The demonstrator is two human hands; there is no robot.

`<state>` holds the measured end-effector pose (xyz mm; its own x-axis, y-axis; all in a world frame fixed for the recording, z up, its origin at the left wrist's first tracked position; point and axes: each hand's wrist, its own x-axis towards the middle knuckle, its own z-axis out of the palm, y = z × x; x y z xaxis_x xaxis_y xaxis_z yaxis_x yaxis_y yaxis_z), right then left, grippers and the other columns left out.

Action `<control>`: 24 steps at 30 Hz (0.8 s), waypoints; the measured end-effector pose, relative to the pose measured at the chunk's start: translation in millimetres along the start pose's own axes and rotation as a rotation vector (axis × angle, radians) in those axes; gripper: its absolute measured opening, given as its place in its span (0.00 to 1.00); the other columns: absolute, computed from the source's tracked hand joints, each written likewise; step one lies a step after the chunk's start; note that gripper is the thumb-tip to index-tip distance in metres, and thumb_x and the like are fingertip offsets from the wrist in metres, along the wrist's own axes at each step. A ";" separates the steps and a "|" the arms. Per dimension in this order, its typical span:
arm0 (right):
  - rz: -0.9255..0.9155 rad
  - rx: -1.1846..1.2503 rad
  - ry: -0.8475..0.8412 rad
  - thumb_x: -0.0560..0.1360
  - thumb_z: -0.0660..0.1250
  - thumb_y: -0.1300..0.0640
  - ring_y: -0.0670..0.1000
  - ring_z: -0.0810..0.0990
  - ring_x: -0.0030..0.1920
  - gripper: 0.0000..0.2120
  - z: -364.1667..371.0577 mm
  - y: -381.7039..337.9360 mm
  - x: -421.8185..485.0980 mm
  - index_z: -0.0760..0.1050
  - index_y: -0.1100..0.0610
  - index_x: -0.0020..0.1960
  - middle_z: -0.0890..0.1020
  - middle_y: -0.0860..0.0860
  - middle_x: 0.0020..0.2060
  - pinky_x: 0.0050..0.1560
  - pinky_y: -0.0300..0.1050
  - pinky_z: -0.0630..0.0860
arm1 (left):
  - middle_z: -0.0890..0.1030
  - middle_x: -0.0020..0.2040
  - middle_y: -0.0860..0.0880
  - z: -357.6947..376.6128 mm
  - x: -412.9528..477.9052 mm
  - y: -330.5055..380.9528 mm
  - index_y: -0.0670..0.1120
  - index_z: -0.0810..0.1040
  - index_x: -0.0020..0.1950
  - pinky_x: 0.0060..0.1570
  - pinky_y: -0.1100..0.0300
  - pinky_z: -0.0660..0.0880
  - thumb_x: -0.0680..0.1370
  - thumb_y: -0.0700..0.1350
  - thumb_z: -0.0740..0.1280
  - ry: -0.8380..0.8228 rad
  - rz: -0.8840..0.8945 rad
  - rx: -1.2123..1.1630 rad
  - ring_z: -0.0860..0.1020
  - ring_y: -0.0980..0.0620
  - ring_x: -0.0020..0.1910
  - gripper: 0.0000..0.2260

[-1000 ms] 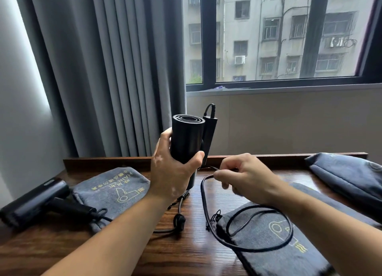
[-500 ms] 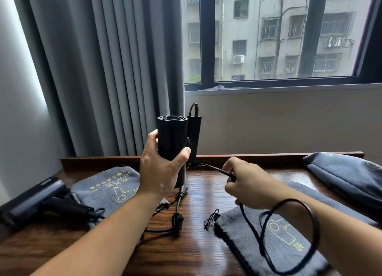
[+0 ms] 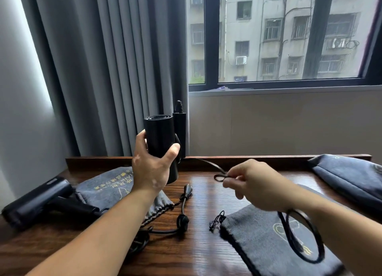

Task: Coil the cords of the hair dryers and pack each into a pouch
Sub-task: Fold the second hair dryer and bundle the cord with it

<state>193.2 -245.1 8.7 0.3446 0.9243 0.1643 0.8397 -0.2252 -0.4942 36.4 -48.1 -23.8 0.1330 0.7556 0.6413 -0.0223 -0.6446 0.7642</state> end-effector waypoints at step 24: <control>-0.206 -0.105 0.454 0.73 0.75 0.46 0.40 0.82 0.40 0.03 -64.6 22.1 64.5 0.87 0.44 0.44 0.85 0.40 0.34 0.45 0.41 0.77 | 0.79 0.55 0.36 1.2 -17.7 14.7 0.34 0.72 0.66 0.50 0.48 0.77 0.64 0.43 0.75 -0.976 -0.277 -0.630 0.78 0.38 0.52 0.32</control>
<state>261.1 -210.4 63.5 0.2960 0.7307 0.6152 0.9389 -0.1041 -0.3281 34.9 -71.1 -24.1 0.9007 0.2776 0.3341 -0.3196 -0.0973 0.9425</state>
